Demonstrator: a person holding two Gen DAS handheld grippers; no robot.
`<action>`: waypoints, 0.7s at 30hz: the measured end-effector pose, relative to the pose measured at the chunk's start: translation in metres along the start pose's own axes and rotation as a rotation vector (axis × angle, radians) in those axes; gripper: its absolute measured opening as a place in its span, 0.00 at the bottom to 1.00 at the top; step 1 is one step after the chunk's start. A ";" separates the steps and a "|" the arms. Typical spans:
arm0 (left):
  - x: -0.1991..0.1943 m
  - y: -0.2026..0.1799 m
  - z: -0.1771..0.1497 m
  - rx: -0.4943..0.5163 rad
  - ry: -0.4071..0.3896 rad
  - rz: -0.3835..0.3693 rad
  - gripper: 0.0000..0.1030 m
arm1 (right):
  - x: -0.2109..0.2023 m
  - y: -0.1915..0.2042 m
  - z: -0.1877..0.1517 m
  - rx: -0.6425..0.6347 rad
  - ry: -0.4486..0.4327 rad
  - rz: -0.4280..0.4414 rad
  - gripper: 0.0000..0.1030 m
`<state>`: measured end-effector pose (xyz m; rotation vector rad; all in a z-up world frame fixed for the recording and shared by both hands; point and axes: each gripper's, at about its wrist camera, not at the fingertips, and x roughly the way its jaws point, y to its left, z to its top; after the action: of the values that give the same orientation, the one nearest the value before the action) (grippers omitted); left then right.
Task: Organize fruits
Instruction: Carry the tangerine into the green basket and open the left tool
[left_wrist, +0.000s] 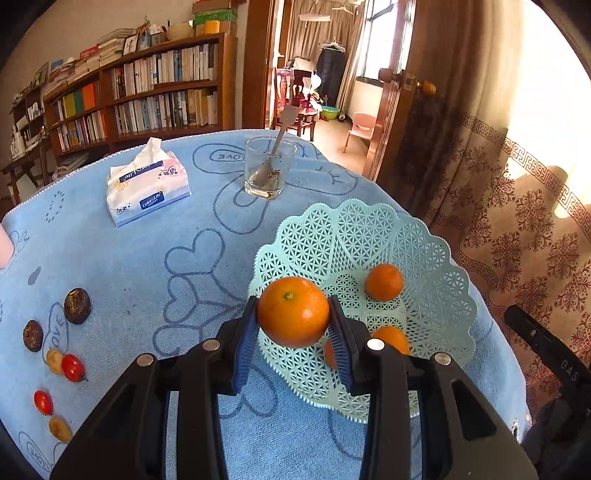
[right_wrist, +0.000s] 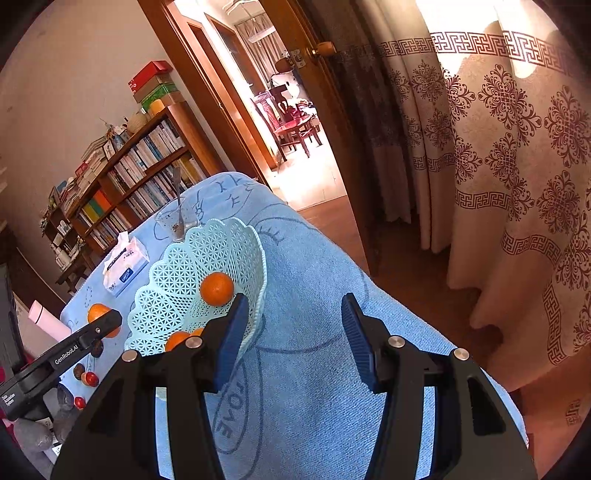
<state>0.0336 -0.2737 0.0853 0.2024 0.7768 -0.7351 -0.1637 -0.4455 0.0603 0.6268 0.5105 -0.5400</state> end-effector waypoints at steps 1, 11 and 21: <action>0.004 -0.003 0.002 0.006 0.008 -0.005 0.36 | -0.001 0.001 0.000 -0.002 -0.001 0.004 0.52; 0.017 -0.014 0.005 0.022 0.000 -0.013 0.66 | -0.004 0.003 -0.002 -0.001 0.001 0.020 0.52; -0.003 0.017 0.001 -0.040 -0.043 0.057 0.82 | -0.002 0.021 -0.012 -0.033 0.024 0.050 0.52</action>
<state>0.0442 -0.2599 0.0863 0.1709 0.7412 -0.6678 -0.1554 -0.4229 0.0615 0.6136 0.5238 -0.4764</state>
